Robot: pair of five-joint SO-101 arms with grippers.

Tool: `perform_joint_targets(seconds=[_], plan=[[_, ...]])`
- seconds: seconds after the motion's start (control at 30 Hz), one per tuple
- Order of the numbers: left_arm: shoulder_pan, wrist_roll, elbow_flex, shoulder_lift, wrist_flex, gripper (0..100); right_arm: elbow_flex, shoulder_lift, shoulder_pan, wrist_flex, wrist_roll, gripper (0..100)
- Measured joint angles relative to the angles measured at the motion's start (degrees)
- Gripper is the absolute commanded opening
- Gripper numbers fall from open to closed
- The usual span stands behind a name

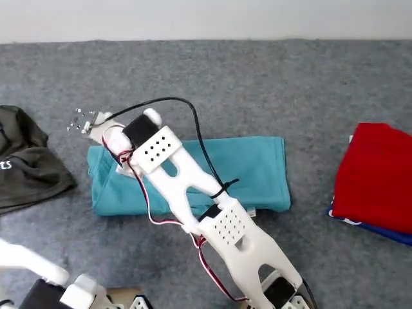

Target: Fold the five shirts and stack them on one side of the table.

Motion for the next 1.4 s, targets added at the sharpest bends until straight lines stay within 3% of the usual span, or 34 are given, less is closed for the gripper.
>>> perform_joint_targets(seconds=[0.33,0.47,0.7,0.97,1.13,1.3,1.4], plan=[[0.00,0.00,0.00,0.00,0.00,2,25.67,-7.74,2.37,-0.70,-2.11,0.9],[0.97,0.00,0.00,0.09,0.00,2,26.29,-6.07,6.68,-2.02,-2.20,0.9],[1.32,0.00,0.00,0.18,0.00,2,22.07,-5.89,6.68,0.09,-2.99,0.9],[1.32,-0.26,-0.53,0.18,1.23,2,29.71,-22.33,8.97,0.09,-9.93,1.2],[1.32,-0.26,-5.63,0.18,8.00,2,45.10,-34.29,15.21,0.09,-10.37,3.3],[3.87,3.08,-7.21,0.18,12.57,2,55.38,-39.74,22.42,0.09,-10.37,15.4],[7.65,5.98,-7.21,0.18,15.82,2,58.29,-41.85,26.64,0.09,-10.37,6.5]])
